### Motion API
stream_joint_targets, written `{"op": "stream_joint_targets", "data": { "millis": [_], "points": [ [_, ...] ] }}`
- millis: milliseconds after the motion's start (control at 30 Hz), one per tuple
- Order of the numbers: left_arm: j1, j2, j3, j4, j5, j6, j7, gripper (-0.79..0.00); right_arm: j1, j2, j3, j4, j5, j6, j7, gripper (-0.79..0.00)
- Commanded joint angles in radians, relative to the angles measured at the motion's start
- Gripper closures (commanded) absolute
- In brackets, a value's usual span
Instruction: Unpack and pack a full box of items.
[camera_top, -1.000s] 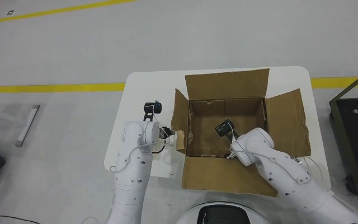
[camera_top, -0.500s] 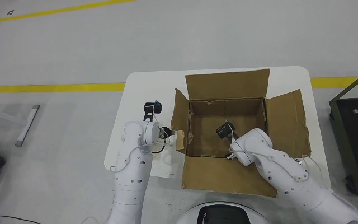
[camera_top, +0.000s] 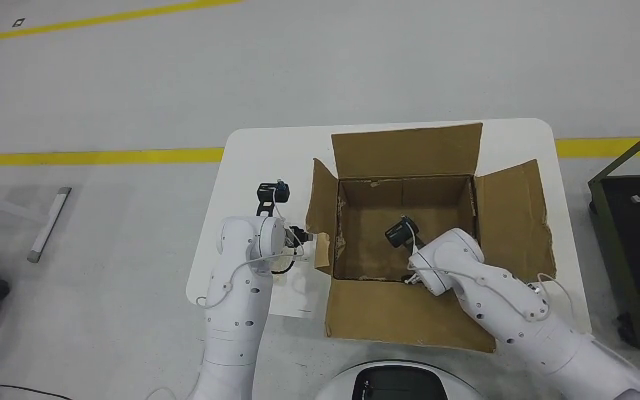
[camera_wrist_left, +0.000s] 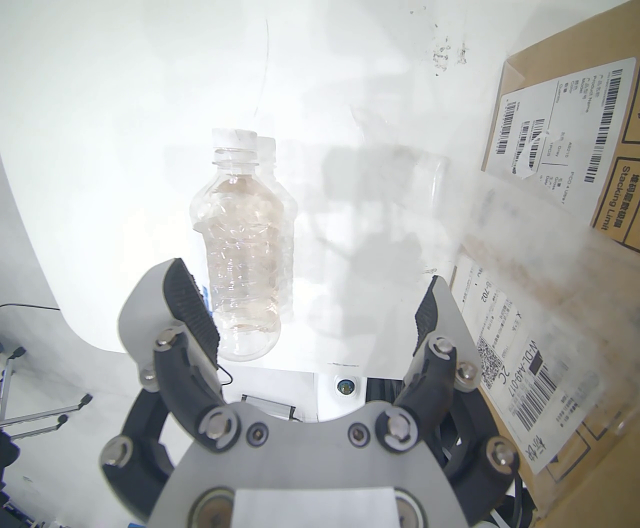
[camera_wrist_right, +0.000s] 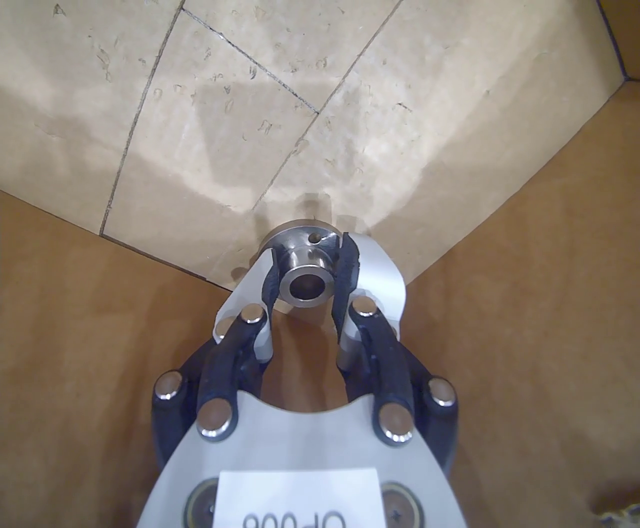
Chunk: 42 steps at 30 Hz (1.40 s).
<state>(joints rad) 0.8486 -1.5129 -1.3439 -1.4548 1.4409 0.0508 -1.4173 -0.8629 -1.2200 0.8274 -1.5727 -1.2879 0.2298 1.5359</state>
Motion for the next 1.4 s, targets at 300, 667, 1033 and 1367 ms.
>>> {"op": "stream_joint_targets", "data": {
  "millis": [300, 667, 1033, 1367],
  "points": [
    [0.000, 0.000, 0.000, 0.000, 0.000, 0.000, 0.000, -0.785, 0.004, 0.002, -0.002, -0.013, 0.007, 0.019, 0.000, 0.000],
    [0.000, 0.000, 0.000, 0.000, 0.000, 0.000, 0.000, -0.785, -0.012, 0.014, 0.076, -0.196, -0.047, -0.005, 0.000, 0.000],
    [0.000, 0.000, 0.000, 0.000, 0.000, 0.000, 0.000, -0.785, -0.132, 0.047, 0.311, -0.655, -0.165, -0.024, 0.000, 0.000],
    [0.000, 0.000, 0.000, 0.000, 0.000, 0.000, 0.000, -0.785, -0.282, 0.058, 0.554, -0.777, -0.223, 0.022, -0.067, 0.000]
  ]
}}
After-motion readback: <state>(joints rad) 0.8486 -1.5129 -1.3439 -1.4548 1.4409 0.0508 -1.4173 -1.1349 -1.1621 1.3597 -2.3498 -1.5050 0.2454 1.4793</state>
